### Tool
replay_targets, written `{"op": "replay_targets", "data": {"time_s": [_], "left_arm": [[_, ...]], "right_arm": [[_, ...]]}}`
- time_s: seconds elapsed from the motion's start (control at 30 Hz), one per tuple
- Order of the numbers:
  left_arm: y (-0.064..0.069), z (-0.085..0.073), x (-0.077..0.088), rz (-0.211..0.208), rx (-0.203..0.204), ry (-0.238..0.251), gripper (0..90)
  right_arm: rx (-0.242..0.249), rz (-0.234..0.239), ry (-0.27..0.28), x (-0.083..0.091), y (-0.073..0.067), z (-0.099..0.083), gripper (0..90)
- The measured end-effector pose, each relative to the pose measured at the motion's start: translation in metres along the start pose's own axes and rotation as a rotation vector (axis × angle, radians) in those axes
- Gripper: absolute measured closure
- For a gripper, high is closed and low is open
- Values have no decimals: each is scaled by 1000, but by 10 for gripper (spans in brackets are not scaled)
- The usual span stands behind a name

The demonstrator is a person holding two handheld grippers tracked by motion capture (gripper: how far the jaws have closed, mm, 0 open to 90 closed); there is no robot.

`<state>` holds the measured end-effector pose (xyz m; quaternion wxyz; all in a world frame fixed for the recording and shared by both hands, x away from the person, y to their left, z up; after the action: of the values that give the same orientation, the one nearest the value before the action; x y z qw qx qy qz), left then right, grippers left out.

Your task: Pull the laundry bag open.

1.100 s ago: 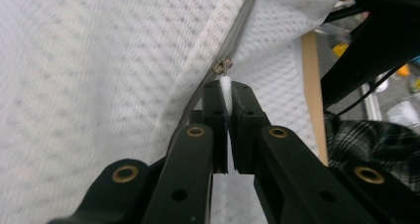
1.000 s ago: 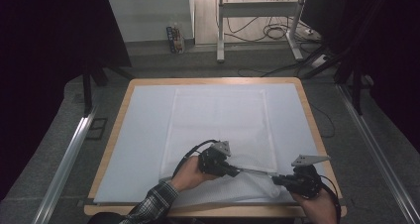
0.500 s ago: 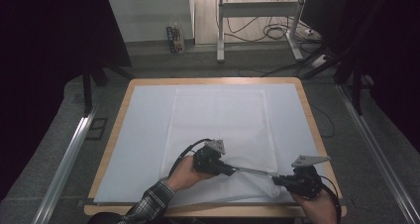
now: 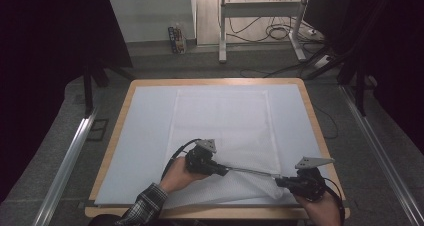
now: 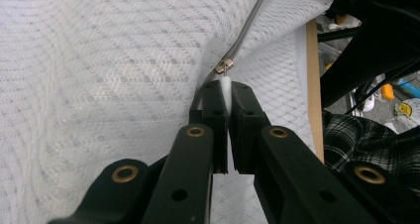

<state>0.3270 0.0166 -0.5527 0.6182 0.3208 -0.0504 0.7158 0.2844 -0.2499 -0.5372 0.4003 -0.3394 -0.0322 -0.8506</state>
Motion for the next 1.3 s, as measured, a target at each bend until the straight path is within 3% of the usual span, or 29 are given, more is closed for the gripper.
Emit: {"op": "replay_targets", "data": {"time_s": [0.3, 0.4, 0.8, 1.3], "left_arm": [[2, -5, 13, 22, 16, 11, 872], [4, -8, 14, 45, 0, -5, 872], [3, -18, 30, 54, 40, 23, 872], [2, -31, 48, 87, 48, 33, 872]], "right_arm": [[-2, 3, 3, 1, 0, 0, 862], [4, -4, 1, 0, -1, 0, 862], [3, -5, -1, 1, 0, -1, 862], [2, -3, 0, 1, 1, -1, 862]]}}
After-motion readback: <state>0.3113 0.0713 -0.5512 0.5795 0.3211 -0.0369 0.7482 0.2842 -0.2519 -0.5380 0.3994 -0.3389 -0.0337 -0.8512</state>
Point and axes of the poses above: each handheld gripper's, and its own axes: x roughly backward along the jaws, z roughly out of its top, y roughly to its right, the point moved 6 cm from there along -x, roughly forward along the jaws, and after that the axes turned 9 degrees about y, right-handed, at the moved point
